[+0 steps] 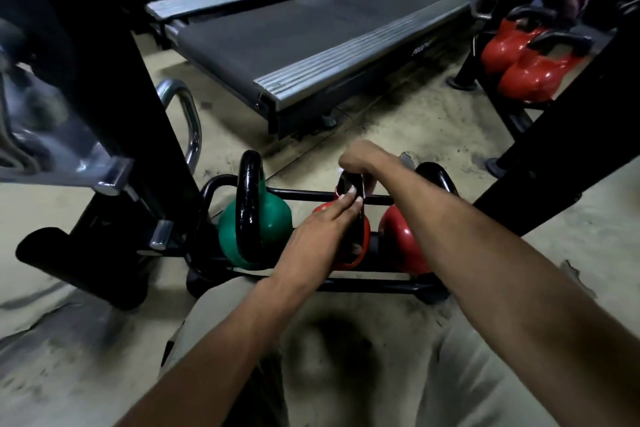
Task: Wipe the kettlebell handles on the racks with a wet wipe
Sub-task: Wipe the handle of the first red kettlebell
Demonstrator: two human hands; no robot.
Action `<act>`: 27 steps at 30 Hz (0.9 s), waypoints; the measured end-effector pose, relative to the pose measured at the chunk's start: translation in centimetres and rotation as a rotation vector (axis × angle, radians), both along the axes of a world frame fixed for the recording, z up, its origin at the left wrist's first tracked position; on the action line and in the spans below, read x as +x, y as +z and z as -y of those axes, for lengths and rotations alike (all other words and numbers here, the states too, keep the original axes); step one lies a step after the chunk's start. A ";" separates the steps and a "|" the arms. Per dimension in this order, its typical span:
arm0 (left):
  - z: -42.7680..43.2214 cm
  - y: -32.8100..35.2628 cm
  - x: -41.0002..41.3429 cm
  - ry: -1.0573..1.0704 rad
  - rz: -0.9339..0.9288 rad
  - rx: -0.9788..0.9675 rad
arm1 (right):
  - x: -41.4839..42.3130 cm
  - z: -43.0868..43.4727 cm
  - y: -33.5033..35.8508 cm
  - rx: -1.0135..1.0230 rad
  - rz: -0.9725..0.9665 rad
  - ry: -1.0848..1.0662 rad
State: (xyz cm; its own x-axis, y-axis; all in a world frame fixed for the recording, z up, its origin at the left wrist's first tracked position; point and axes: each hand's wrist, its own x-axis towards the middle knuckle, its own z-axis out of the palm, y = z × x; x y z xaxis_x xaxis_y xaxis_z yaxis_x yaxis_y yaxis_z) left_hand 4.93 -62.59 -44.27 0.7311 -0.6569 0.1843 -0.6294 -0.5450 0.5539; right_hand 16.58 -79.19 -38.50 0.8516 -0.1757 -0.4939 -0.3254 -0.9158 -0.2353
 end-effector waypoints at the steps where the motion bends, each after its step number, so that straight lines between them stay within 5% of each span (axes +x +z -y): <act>1: 0.0 -0.5 0.0 -0.001 -0.019 -0.032 | -0.6 0.7 -0.8 0.177 0.034 -0.188; 5: 0.2 -1.0 0.5 -0.012 -0.098 -0.108 | -4.3 1.3 -4.5 0.975 0.216 -0.958; 8: -0.1 -1.1 0.5 -0.034 -0.077 -0.134 | -6.2 -0.2 -6.0 1.552 0.083 -1.135; 10: -0.2 -1.3 0.5 -0.041 -0.064 -0.160 | -6.2 -0.3 -6.8 1.660 0.077 -1.173; 21: -0.5 -2.2 0.7 -0.059 -0.084 -0.255 | -6.2 0.3 -7.8 1.389 0.131 -1.201; 27: -0.8 -2.2 1.2 -0.053 -0.066 -0.273 | -3.3 2.6 -10.1 1.087 0.333 -1.168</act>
